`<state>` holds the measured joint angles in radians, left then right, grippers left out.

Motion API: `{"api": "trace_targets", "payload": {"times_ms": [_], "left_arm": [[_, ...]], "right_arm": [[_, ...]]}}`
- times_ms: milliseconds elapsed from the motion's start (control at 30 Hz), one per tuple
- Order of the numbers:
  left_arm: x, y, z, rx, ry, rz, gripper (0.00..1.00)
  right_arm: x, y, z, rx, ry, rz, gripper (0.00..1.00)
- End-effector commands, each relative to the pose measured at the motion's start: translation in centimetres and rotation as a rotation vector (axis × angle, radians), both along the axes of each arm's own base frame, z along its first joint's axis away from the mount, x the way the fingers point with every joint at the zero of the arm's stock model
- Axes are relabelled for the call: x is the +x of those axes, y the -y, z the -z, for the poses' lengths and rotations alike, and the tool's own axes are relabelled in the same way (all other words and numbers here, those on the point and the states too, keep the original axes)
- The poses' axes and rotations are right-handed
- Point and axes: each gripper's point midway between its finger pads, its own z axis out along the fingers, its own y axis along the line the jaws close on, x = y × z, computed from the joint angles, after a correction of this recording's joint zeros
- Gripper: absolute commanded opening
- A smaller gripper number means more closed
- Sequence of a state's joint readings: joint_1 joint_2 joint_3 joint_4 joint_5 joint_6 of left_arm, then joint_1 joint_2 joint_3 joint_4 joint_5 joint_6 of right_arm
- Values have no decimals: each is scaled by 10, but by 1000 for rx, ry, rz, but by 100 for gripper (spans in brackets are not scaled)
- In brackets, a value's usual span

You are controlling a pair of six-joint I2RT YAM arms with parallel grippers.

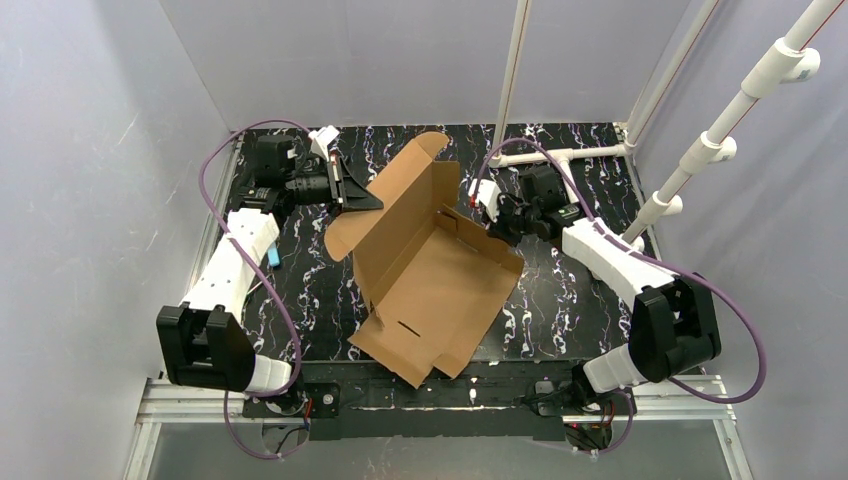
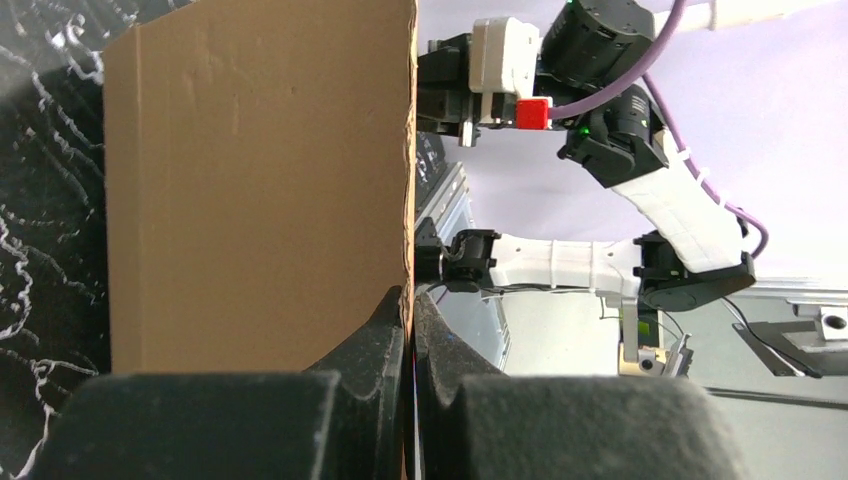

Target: Fold the paper box

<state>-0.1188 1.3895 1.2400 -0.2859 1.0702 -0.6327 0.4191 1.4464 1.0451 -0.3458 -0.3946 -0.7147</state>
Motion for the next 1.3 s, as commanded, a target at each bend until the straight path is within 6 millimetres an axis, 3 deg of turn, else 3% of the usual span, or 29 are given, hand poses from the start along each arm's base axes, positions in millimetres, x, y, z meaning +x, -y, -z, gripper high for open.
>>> {"api": "trace_targets", "payload": {"times_ms": [0,167,300,467,600,800,933,1133,1267], "left_arm": [[-13,-8,9,82,34,0,0],[-14,-10,8,96,51,-6,0],[-11,-6,-3,59,57,-1,0],[1,-3,-17,36,68,8,0],[2,3,-20,18,51,38,0],[3,9,-15,24,39,49,0],[6,11,-11,27,24,49,0],[7,18,-11,34,17,61,0],[4,19,-9,39,13,65,0]], "right_arm": [[-8,-2,-7,26,18,-20,1],[-15,0,-3,31,10,-22,1],[-21,0,0,47,-8,-23,8],[-22,1,-6,86,-26,-21,37],[-20,-3,-4,115,-61,-12,50],[-6,-9,7,118,-137,38,53],[6,-8,7,108,-129,71,63],[18,-12,13,91,-169,87,67],[23,-18,13,124,-199,115,74]]}}
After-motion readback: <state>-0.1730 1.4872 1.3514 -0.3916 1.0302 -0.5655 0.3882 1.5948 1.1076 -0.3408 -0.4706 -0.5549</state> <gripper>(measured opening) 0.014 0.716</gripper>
